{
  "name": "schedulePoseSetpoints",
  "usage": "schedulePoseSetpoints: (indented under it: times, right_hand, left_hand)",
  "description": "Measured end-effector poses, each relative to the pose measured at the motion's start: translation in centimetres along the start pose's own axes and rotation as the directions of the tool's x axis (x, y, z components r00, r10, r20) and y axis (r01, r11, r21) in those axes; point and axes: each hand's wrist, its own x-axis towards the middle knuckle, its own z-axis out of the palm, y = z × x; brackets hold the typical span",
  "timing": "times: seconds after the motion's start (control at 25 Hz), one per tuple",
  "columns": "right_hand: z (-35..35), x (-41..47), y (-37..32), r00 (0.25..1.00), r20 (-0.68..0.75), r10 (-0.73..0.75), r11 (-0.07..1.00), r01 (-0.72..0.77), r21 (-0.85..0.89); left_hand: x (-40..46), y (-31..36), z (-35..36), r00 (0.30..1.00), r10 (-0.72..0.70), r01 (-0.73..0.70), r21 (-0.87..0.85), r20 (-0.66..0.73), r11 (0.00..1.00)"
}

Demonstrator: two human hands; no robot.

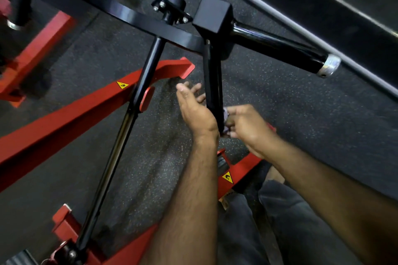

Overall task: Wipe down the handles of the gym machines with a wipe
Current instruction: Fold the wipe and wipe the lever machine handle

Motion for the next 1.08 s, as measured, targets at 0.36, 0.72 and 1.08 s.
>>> schedulePoseSetpoints:
  times: [0.36,0.72,1.08]
  right_hand:
    - [1.7,1.3,-12.7,0.685,0.305,-0.662,-0.063,0.355,-0.933]
    - [5.5,-3.8,-7.1,0.777,0.623,-0.094,-0.582,0.465,-0.667]
    - [5.2,-3.5,-8.6,0.796,0.564,-0.22,-0.486,0.412,-0.771]
  left_hand:
    - [0.8,-0.2,-2.6,0.853,-0.274,0.478,-0.451,0.445,0.754]
    - [-0.3,-1.6,-4.4,0.824,-0.251,0.531,-0.54,0.508,0.653]
    - [-1.3,-1.4,-4.1,0.87,-0.247,0.469,-0.562,0.426,0.681]
